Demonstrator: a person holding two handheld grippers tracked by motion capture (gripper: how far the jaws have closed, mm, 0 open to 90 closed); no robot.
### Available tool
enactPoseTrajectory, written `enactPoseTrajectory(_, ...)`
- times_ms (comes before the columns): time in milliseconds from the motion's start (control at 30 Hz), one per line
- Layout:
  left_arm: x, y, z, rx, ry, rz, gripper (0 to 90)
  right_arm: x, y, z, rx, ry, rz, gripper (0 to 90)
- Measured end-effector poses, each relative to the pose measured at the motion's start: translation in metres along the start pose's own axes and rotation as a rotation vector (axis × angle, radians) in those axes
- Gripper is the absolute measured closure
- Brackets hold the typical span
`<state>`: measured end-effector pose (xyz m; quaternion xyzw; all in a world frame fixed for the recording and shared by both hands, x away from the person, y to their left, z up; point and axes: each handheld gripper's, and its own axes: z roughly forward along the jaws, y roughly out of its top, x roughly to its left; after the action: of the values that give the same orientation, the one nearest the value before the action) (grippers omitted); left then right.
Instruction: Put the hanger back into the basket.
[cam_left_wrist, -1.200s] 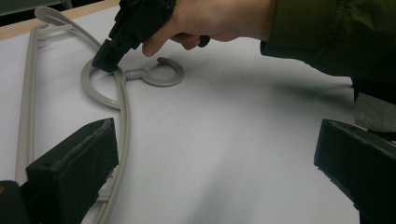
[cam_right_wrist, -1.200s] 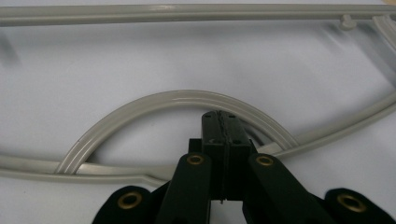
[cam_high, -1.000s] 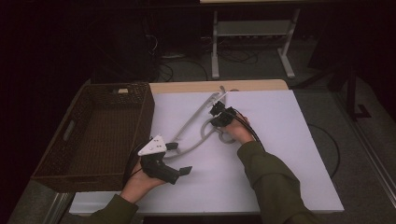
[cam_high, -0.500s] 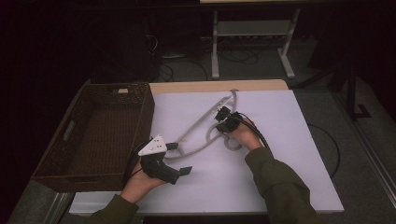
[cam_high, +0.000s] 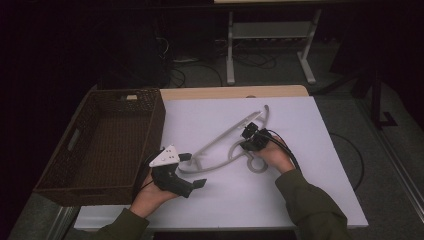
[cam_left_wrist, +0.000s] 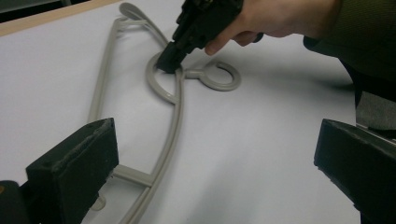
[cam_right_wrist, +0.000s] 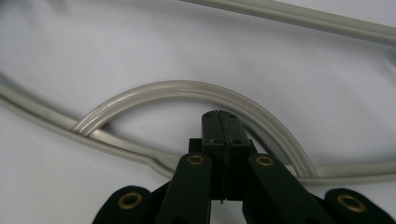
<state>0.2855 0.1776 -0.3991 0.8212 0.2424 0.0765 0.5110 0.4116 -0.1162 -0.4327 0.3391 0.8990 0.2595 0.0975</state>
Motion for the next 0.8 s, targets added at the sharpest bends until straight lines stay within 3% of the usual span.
enactPoseTrajectory(367, 0.0, -0.001, 0.001, 0.001, 0.001, -0.006, 0.0, 0.009, -0.029, -0.019, -0.014, 0.035, 0.011, 89.4)
enactPoseTrajectory(800, -0.001, -0.001, 0.002, -0.002, 0.003, -0.008, 0.0, 0.021, -0.061, -0.041, -0.003, 0.042, 0.011, 89.4)
